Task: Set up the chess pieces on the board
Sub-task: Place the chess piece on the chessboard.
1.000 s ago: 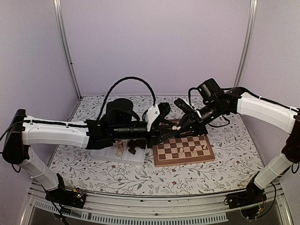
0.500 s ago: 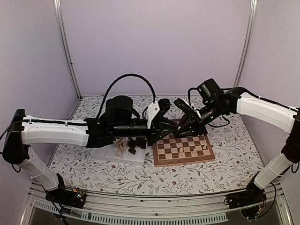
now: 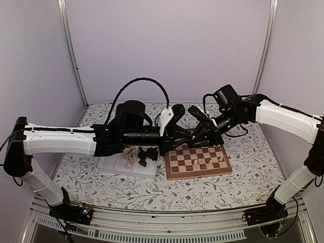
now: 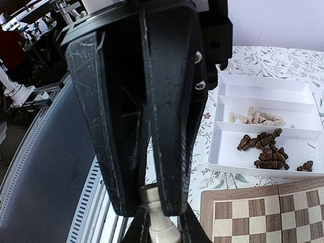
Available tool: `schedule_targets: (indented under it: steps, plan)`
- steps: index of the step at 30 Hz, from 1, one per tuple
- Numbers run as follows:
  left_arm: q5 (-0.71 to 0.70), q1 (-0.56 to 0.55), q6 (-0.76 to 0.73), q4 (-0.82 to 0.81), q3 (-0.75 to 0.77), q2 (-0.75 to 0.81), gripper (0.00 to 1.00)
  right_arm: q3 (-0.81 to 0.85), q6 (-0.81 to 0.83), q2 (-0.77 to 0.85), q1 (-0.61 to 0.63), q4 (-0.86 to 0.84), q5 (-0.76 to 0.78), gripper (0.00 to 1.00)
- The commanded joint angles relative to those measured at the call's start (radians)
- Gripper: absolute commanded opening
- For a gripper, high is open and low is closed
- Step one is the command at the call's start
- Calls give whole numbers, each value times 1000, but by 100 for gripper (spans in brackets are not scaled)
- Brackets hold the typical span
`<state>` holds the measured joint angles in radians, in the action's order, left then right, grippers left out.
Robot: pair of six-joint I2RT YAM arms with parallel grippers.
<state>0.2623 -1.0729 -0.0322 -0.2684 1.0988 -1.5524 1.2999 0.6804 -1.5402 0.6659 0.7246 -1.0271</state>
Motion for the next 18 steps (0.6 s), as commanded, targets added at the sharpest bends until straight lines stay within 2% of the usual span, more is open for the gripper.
schedule_targets:
  steps: [1, 5, 9, 12, 18]
  plan:
    - [4, 21, 15, 56, 52, -34, 16, -1, -10, 3, 3, -18, -9, 8]
    - [15, 22, 15, 66, 64, -29, 7, -4, -13, 2, 2, -22, 4, 10]
    - [-8, 25, 0, 150, 105, -26, 5, -24, -17, 16, -11, -28, 61, 35]
    - [-32, 36, -21, 258, 136, -24, 5, -80, 5, 64, -82, -27, 97, 50]
    - [-64, 50, -67, 514, 148, -69, 8, -225, 55, 150, -299, -56, 101, 54]
